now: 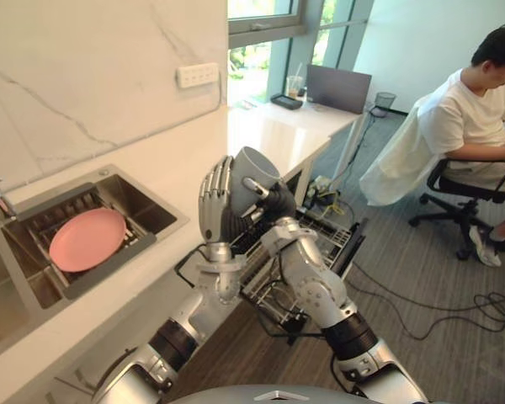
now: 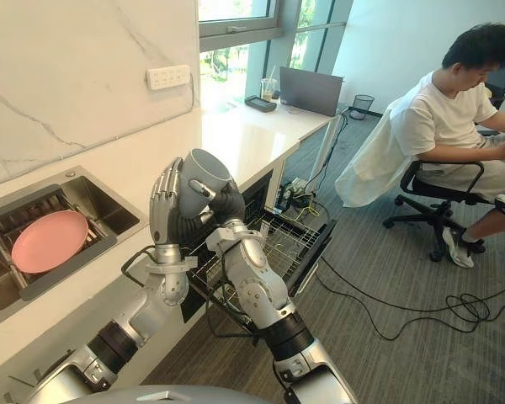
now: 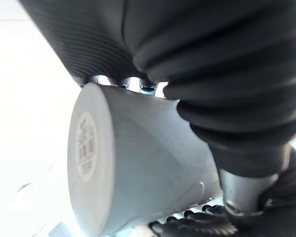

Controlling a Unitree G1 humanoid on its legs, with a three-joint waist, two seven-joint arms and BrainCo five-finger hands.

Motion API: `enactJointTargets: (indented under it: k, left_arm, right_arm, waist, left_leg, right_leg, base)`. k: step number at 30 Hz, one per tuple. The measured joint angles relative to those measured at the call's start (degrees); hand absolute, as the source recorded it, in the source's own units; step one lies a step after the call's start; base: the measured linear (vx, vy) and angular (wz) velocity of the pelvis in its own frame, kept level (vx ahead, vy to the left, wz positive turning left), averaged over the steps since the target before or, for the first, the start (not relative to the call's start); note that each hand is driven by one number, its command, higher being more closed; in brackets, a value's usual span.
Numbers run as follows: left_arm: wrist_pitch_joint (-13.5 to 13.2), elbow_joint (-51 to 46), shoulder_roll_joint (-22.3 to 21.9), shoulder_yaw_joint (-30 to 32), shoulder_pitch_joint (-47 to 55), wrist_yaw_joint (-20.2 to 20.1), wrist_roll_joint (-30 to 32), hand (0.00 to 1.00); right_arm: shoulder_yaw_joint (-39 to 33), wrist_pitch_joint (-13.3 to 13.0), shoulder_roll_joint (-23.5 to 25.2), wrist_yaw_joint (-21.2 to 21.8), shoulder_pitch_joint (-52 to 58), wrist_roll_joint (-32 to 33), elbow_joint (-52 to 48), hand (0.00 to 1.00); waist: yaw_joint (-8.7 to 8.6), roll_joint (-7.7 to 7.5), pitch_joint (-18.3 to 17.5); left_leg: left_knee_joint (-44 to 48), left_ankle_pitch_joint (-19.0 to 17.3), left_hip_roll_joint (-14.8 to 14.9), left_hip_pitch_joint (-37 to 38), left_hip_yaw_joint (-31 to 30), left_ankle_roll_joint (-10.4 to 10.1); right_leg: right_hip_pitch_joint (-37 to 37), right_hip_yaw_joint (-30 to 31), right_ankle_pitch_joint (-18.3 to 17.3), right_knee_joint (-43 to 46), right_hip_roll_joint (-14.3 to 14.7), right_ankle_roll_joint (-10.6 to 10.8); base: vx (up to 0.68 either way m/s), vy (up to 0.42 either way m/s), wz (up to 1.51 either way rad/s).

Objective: Walk over to the sink, pick up the cup, carry it to the dishwasher, place the cup inside the dishwasher, then close the dishwasher door

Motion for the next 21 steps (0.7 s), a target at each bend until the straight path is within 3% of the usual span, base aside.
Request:
enactJointTargets:
  k: [5,9,13,15,18,20,21]
  left_arm:
    - [-0.5,3.4,0.0,-0.5,0.4,0.2,-0.3,0.00]
    - [-0.5,5.4,0.1,-1.9,3.1,-0.2,-0.2,0.00]
    - [0.7,6.0,0.5,-1.7,4.4,-0.6,-0.2,0.00]
    - [0.7,5.9,1.0,-0.1,4.4,-0.9,0.3,0.00]
    - [-0.1,5.6,1.6,2.9,4.4,-4.8,-1.4,0.00]
    - [-1.7,4.5,2.3,2.8,4.8,-7.9,-4.8,0.00]
    - [-3.9,3.0,2.4,3.2,5.8,-10.5,-7.7,0.00]
  right_arm:
    - [-1.3,-0.6,1.3,-5.1,0.0,-9.0,0.5,1.00]
    - [-4.7,-1.0,1.4,-7.2,-1.6,-11.3,1.7,1.00]
    - [-11.9,-5.4,1.8,-11.3,-3.3,-15.3,1.5,1.00]
    - [-14.7,-6.3,1.7,-12.7,-3.3,-15.6,1.5,1.00]
    - [-19.4,-6.9,0.1,-14.1,-2.3,-16.1,1.4,1.00]
    - [-21.8,-6.9,-0.9,-14.1,-0.5,-18.1,1.1,1.00]
    - [-23.3,-6.8,-1.5,-13.6,1.0,-18.7,0.8,1.00]
  waist:
    - [-0.03,0.00,0.0]
    - [-0.16,-0.01,0.0]
    - [-0.35,-0.14,0.1]
    - [-0.41,-0.14,0.2]
    - [-0.87,-0.28,0.9]
    - [-1.06,-0.39,1.2]
    - [-1.30,-0.41,1.5]
  left_leg:
    - [0.0,0.2,0.1,-0.8,-0.2,-0.1]
    - [0.0,0.3,0.3,-0.9,-0.1,-0.2]
    - [0.0,0.2,0.5,-0.8,0.0,-0.2]
    - [0.0,0.2,0.3,-0.6,0.4,-0.2]
    - [0.0,0.1,0.1,-0.6,0.8,-0.2]
    - [0.0,0.0,0.1,-0.6,0.9,-0.2]
    - [0.0,-0.1,0.1,-0.6,1.1,-0.2]
  right_leg:
    - [-0.1,0.0,0.5,-0.9,0.1,-0.5]
    - [-0.2,0.2,0.8,-1.3,0.3,-0.7]
    - [-0.1,0.4,0.8,-1.4,0.4,-0.7]
    - [-0.2,0.8,0.6,-1.3,0.4,-0.5]
    - [-0.6,1.1,0.5,-1.2,0.4,-0.2]
    - [-0.6,1.2,0.4,-1.2,0.4,-0.1]
    - [-0.6,1.2,0.4,-1.2,0.4,-0.1]
  base:
    - [-0.01,-0.001,0.01]
    - [0.00,0.000,0.00]
    - [0.00,0.000,0.00]
    - [-0.02,0.005,-0.09]
    - [-0.01,0.003,-0.06]
    - [0.00,0.000,-0.02]
    - [0.01,-0.001,-0.04]
